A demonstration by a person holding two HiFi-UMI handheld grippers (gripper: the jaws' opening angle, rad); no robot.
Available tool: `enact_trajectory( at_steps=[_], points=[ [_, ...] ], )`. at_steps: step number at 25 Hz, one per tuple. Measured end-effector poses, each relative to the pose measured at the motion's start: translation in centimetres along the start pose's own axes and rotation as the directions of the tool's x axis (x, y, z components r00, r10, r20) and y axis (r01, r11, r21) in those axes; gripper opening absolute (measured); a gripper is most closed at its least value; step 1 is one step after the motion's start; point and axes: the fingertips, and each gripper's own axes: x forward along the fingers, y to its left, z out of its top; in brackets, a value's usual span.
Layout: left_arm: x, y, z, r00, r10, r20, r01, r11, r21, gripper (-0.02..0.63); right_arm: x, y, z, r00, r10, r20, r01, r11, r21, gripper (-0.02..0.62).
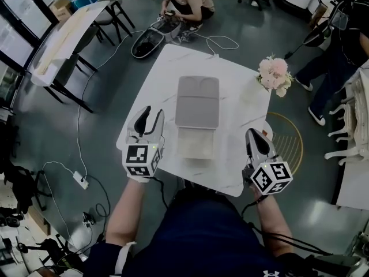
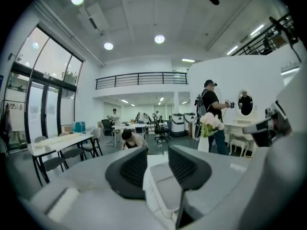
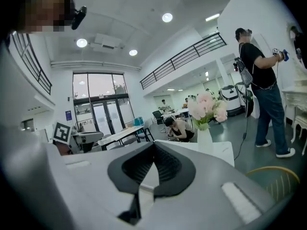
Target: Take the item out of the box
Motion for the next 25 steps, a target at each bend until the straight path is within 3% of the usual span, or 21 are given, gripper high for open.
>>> enact_trajectory(
  at_steps=[2, 7, 13, 19, 25],
  points=[
    [-0.9, -1.3, 2.7, 0.998, -0.009, 0.063, 0.008, 1.0, 0.02, 0.091, -0.1, 0.6, 1.4, 0.999, 0.006, 0.033, -0.005, 0.999, -0.035, 0.003],
    [-2.5, -4.0, 7.1, 0.986, -0.046, 0.159, 0.04, 0.998, 0.039, 0.008, -0.8, 2.5, 5.1, 0.992, 0.032, 0.118, -0.017, 0.992, -0.124, 0.003],
    [-3.4, -5.7, 9.8, 0.974, -0.07, 0.215, 0.06, 0.997, 0.052, 0.003, -1.4, 4.1, 8.2, 0.978, 0.045, 0.202, 0.0, 0.976, -0.219, 0.003],
    [-3.6, -6.9, 9.2, 0.975, -0.08, 0.206, 0.071, 0.996, 0.053, 0.002, -2.4, 3.2, 8.7, 0.972, 0.016, 0.233, 0.049, 0.962, -0.267, 0.002],
    [-3.3, -7.5, 9.0, 0.977, -0.077, 0.197, 0.068, 0.996, 0.049, 0.002, -3.0, 2.8, 9.0, 0.971, 0.034, 0.238, 0.041, 0.952, -0.304, 0.002]
  ],
)
